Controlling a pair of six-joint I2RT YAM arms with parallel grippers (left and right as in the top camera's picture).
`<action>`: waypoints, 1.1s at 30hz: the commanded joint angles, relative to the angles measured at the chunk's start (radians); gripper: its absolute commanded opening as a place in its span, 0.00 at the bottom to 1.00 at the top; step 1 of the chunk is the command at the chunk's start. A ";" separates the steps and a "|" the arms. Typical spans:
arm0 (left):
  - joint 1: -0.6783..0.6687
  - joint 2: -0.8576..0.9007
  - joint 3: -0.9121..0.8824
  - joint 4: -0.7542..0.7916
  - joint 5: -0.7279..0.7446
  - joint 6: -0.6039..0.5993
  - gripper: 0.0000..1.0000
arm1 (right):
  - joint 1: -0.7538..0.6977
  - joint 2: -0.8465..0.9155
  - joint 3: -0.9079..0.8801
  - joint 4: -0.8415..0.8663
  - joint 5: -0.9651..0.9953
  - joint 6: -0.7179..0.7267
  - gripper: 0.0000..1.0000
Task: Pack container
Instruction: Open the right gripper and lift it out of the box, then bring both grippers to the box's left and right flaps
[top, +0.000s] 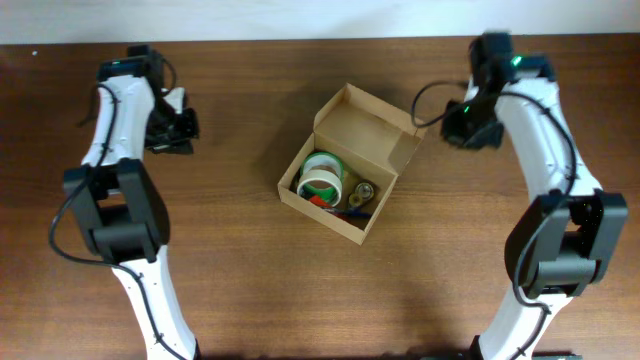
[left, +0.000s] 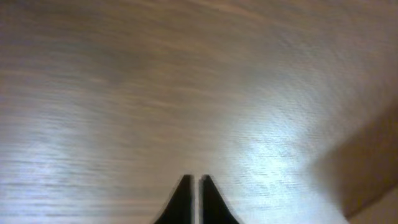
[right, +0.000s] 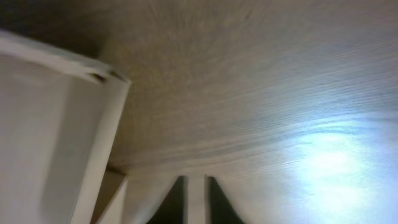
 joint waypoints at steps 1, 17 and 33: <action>-0.053 -0.012 0.002 -0.014 -0.001 0.064 0.02 | 0.003 -0.013 -0.118 0.085 -0.082 0.077 0.04; -0.112 -0.012 0.190 -0.021 -0.016 0.086 0.01 | 0.032 0.001 -0.259 0.610 -0.401 0.175 0.04; -0.111 -0.012 0.201 -0.043 -0.015 0.089 0.02 | 0.076 0.108 -0.259 0.830 -0.557 0.250 0.03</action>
